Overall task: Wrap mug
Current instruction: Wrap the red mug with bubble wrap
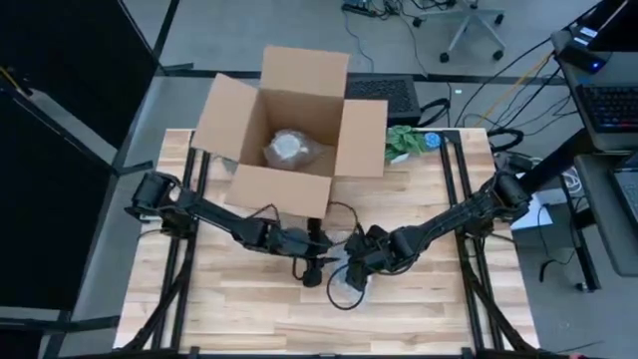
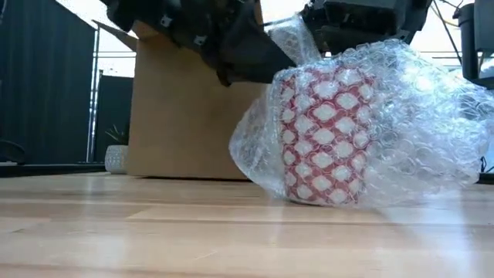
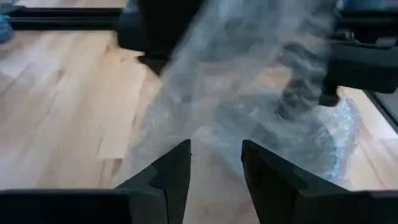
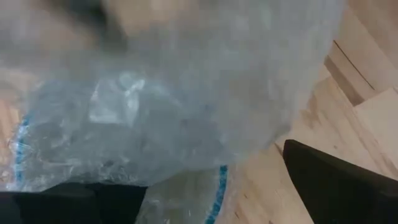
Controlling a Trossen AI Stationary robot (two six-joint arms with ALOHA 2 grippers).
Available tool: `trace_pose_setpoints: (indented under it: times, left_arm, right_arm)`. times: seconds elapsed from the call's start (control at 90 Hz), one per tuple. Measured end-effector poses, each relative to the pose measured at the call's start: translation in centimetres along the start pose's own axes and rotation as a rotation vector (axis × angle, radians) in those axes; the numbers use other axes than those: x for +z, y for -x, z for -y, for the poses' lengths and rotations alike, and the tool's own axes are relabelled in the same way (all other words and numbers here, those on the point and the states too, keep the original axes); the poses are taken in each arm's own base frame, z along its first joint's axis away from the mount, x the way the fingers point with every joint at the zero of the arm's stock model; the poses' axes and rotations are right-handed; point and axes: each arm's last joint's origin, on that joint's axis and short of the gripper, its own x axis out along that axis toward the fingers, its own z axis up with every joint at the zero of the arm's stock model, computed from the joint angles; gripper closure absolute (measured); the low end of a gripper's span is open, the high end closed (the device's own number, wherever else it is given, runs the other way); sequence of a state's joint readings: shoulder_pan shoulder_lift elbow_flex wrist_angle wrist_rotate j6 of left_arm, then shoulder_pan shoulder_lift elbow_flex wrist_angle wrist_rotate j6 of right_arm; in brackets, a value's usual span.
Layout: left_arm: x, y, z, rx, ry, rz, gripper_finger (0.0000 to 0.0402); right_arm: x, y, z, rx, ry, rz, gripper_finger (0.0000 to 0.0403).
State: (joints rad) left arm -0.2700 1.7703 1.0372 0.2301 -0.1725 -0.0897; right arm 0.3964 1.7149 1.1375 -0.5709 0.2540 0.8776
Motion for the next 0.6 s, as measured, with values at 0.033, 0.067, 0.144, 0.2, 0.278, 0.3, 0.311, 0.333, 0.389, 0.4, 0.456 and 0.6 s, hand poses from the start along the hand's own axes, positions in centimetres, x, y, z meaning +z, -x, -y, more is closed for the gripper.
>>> trace_pose_setpoints:
  times: [0.033, 0.067, 0.144, 0.2, 0.278, 0.3, 0.311, 0.333, 0.389, 0.4, 0.456, 0.6]
  left_arm:
    - [0.1, -0.3, 0.3, -0.003, -0.006, -0.011, 0.027]
    - [0.3, -0.5, 0.6, -0.007, -0.01, -0.017, 0.027]
    - [0.3, -1.3, 1.3, -0.011, -0.02, -0.036, 0.027]
    - [0.2, -1.7, 1.6, 0.005, -0.025, -0.052, 0.027]
    - [0.0, -2.6, 1.7, 0.033, -0.033, -0.074, 0.027]
    - [-0.1, -2.8, 1.7, 0.04, -0.036, -0.085, 0.027]
    - [-0.1, -3.0, 1.8, 0.044, -0.037, -0.089, 0.027]
    - [-0.2, -3.2, 1.8, 0.051, -0.04, -0.099, 0.027]
    - [-0.7, -3.8, 1.9, 0.066, -0.051, -0.134, 0.027]
    - [-0.8, -4.0, 1.9, 0.067, -0.052, -0.14, 0.027]
    - [-1.1, -4.5, 1.9, 0.07, -0.056, -0.155, 0.027]
    - [-1.6, -5.2, 2.2, 0.07, -0.064, -0.17, 0.027]
  right_arm:
    - [0.0, 0.0, 0.0, 0.001, 0.002, 0.0, 0.0062]
    - [0.0, 0.0, 0.0, 0.001, 0.004, -0.001, 0.0062]
    - [0.0, 0.0, 0.0, 0.001, 0.004, -0.001, 0.0062]
    - [0.0, 0.0, 0.0, 0.001, 0.004, -0.002, 0.0062]
    - [0.0, 0.0, 0.0, 0.001, 0.005, -0.002, 0.0062]
    - [0.0, 0.0, 0.0, 0.001, 0.006, -0.002, 0.0062]
    - [0.0, 0.0, 0.0, 0.001, 0.006, -0.002, 0.0062]
    - [0.0, 0.0, 0.0, 0.001, 0.007, -0.001, 0.0062]
    - [0.0, 0.0, 0.0, 0.001, 0.007, -0.001, 0.0062]
    - [0.0, 0.0, 0.0, 0.001, 0.007, -0.001, 0.0062]
    - [0.0, 0.0, 0.0, 0.002, 0.007, 0.0, 0.0062]
    - [0.0, 0.0, 0.0, 0.003, 0.008, -0.001, 0.0062]
